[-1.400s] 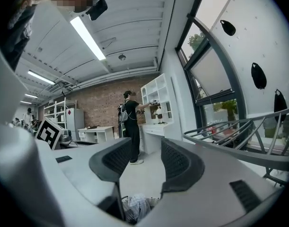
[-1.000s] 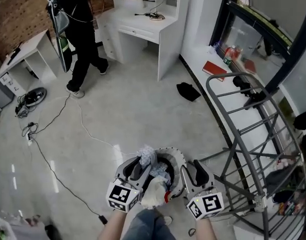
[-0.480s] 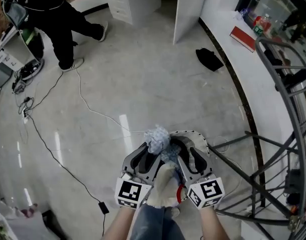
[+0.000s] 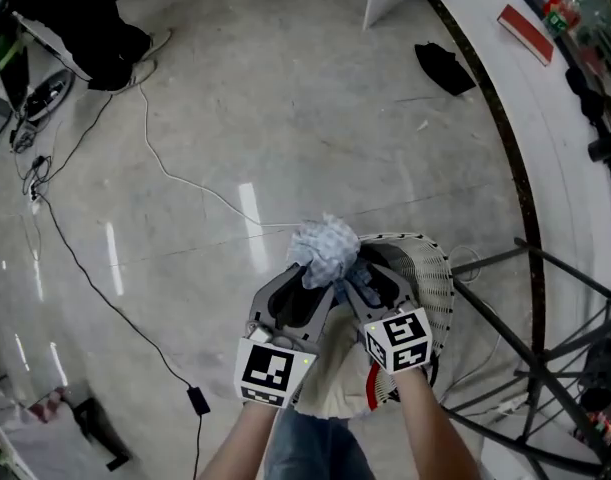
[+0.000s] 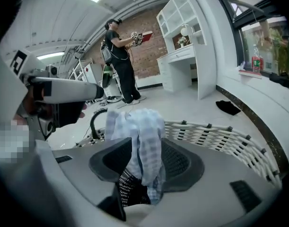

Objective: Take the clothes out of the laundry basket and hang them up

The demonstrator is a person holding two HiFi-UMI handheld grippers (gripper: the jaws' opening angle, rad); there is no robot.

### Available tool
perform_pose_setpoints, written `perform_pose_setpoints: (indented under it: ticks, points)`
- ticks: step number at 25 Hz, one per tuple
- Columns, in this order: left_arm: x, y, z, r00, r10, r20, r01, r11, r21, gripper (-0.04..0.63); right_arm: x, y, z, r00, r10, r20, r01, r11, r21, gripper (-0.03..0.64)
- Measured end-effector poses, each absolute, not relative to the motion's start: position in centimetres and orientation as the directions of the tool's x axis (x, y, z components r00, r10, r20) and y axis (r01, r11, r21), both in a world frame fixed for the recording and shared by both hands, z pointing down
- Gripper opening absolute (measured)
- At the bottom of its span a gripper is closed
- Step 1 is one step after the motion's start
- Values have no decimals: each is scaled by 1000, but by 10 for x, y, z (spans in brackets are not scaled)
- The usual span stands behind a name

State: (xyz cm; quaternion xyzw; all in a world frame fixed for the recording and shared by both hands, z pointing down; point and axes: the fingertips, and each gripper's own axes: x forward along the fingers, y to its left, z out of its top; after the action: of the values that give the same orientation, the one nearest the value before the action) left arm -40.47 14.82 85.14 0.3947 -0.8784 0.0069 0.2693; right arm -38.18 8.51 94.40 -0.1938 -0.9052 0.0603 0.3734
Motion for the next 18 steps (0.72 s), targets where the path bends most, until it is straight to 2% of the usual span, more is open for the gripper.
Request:
perform_pose_setpoints:
  ticks: [8,9,10,11,18]
  points:
    - [-414,147,864,-551,-693,465,-683,695,226,179,-401,94,993,-570,415,709,313,908,-280,169]
    - [-413,148,864,-551,-693,465,-682,695,227,179,-403,93,993,-570,412,711,312,909,-277,134]
    - [-413,148,863,-552,-692,466,-680,697,229,180,-403,93,991,-572,408,712,313,911,-270,53]
    - [-413,149,862,-554,-690,467,-677,699,231,179,-403,92,988,-576,404,710,315,912,-263,15]
    - [-407,161,850,-561,-678,474,-667,710,226,179,-379,77,937,-651,375,660,271,927,-260,14]
